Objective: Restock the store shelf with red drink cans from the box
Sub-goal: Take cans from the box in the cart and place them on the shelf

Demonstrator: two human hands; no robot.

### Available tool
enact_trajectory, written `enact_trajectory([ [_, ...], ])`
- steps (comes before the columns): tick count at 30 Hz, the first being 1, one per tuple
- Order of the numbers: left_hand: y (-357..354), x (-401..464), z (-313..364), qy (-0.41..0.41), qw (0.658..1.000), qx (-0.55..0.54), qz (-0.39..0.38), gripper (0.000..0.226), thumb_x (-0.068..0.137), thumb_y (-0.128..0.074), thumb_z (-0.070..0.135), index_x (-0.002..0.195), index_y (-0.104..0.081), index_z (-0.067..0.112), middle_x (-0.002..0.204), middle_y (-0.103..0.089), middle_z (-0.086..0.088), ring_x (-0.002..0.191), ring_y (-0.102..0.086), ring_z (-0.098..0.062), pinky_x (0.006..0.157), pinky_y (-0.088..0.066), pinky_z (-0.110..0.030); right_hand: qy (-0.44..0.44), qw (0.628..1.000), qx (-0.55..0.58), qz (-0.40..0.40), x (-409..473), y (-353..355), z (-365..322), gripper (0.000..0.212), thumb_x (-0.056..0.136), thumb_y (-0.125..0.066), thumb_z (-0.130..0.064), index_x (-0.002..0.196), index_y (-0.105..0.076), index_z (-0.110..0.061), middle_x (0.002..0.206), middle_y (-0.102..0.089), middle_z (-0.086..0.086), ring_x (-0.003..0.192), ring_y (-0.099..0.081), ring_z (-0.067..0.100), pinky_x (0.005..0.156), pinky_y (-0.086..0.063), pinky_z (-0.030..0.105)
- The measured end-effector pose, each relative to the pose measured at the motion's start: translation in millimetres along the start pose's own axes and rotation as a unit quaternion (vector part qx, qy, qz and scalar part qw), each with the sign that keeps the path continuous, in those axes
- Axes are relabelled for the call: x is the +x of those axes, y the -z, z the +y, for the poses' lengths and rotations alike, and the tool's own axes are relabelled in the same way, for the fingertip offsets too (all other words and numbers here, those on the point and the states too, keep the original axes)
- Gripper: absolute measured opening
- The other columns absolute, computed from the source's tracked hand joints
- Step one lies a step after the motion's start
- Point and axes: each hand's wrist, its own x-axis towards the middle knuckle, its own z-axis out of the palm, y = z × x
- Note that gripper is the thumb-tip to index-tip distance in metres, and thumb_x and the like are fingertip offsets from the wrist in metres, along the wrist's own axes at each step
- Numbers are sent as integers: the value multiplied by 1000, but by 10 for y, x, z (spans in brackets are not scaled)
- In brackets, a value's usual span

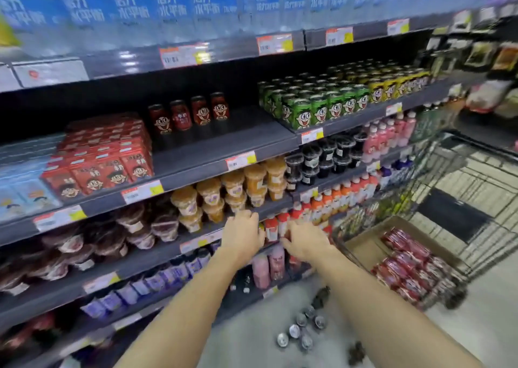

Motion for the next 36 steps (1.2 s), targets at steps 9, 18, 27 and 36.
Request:
enact_trajectory([
  [9, -297, -622, 829, -58, 993, -75, -72, 32, 92, -48, 41, 111, -57, 16, 114, -61, -6, 104, -61, -29, 78, -48, -37, -119, 988, -17, -93, -1149, -276, 550, 42, 96, -51, -40, 128, -52, -12, 133, -56, 9, 123, -54, 32, 96, -45, 42],
  [18, -550, -851, 1807, -155, 979, -24, -128, 43, 94, -47, 42, 121, -58, 10, 121, -60, -11, 113, -56, -31, 90, -44, -39, -217, 965, 7, -146, -1920, -489, 1340, 33, 96, -50, -29, 122, -55, -11, 127, -62, 10, 116, -60, 31, 91, -49, 39],
  [27, -540, -673, 3117, -192, 970, -2, -149, 41, 96, -47, 41, 119, -59, 10, 123, -60, -12, 116, -54, -30, 94, -43, -41, -264, 950, 44, -159, -2463, -401, 2452, 42, 100, -49, -31, 133, -52, -6, 135, -58, 13, 123, -56, 30, 94, -46, 35],
  [36, -564, -217, 4491, -184, 969, 33, -164, 37, 94, -47, 41, 112, -62, 12, 114, -65, -11, 107, -61, -32, 86, -49, -37, -239, 963, 37, -119, -2625, -225, 3617, 37, 97, -45, -27, 127, -58, -8, 130, -60, 14, 121, -56, 35, 100, -44, 39],
])
